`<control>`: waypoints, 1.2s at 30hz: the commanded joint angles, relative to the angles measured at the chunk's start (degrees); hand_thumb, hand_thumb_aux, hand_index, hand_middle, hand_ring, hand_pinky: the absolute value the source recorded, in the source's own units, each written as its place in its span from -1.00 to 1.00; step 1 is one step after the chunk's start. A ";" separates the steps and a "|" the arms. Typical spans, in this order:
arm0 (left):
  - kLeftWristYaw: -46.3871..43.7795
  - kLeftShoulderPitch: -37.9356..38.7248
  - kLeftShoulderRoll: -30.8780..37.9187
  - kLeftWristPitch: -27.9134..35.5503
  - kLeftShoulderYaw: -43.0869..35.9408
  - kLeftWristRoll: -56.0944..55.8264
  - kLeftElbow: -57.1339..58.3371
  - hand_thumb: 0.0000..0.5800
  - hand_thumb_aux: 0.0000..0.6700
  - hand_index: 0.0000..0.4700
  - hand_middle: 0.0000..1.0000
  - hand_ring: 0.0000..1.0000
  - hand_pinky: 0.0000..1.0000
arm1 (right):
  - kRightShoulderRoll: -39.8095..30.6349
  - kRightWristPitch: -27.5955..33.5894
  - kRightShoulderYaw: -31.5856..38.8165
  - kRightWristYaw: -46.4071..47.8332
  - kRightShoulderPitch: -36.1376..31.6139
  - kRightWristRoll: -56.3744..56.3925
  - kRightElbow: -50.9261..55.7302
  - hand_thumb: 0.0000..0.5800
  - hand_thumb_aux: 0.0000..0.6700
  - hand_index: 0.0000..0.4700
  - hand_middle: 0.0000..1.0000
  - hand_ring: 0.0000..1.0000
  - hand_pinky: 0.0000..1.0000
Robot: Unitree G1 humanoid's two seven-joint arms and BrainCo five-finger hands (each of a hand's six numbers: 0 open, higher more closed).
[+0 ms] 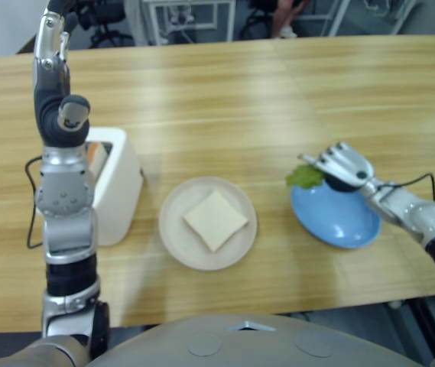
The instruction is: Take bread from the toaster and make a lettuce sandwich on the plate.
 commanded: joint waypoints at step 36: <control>-0.61 -1.18 0.02 -0.46 -2.18 1.04 1.88 -1.00 -1.00 -1.00 -1.00 -1.00 -1.00 | 28.40 -20.61 13.30 15.12 -9.69 8.26 20.58 -1.00 -1.00 -1.00 -1.00 -1.00 -1.00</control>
